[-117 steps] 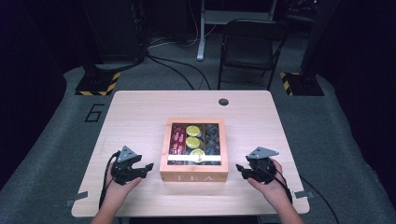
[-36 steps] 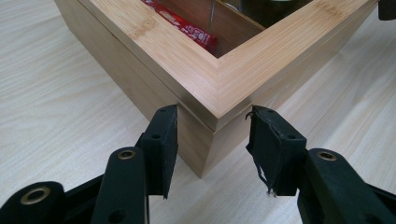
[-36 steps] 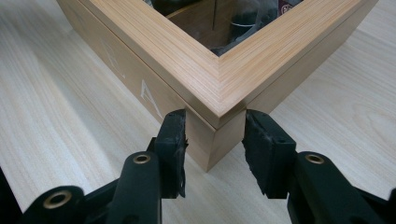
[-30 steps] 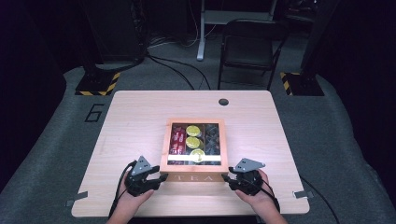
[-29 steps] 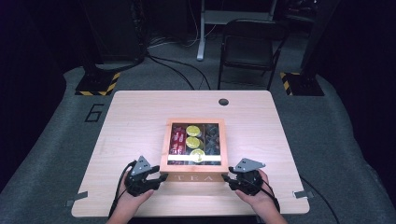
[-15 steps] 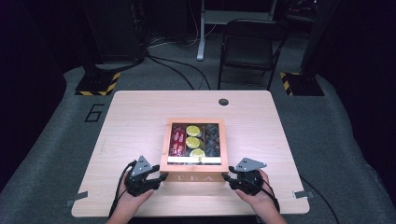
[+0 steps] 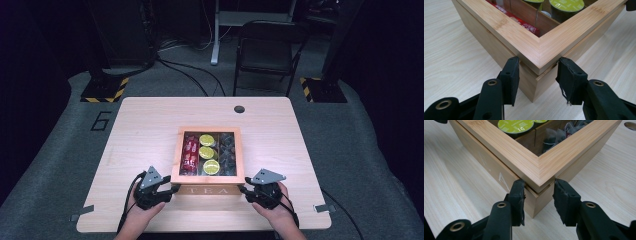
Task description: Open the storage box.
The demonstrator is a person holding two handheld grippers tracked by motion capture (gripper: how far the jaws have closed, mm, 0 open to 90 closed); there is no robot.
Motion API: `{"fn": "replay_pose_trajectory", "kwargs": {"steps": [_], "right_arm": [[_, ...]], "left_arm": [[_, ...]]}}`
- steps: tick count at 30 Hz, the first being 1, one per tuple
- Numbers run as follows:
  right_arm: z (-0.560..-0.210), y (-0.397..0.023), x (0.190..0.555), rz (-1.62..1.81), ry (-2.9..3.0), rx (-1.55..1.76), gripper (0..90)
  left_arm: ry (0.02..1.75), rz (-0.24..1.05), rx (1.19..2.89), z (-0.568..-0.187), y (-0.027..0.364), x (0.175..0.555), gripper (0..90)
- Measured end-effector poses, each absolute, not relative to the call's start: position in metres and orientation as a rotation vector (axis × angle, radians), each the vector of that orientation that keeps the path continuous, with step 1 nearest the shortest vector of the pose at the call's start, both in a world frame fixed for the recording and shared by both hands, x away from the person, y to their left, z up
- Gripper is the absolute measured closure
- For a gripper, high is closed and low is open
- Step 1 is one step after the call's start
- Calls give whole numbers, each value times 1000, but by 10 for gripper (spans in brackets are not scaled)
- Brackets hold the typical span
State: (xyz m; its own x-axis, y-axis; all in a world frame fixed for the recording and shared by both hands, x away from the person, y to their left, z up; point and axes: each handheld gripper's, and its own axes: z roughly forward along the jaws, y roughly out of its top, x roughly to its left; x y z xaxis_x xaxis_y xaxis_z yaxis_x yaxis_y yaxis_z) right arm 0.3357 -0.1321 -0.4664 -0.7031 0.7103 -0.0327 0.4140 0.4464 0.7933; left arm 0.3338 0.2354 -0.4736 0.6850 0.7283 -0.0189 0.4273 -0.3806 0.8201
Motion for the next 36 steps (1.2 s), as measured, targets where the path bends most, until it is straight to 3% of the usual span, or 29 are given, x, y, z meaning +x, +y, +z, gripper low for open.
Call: {"fn": "replay_pose_trajectory", "kwargs": {"steps": [36], "right_arm": [[-461, -131, 337, 1175, 2285, 942, 592]], "left_arm": [[868, 459, 1990, -467, 235, 336, 489]]}}
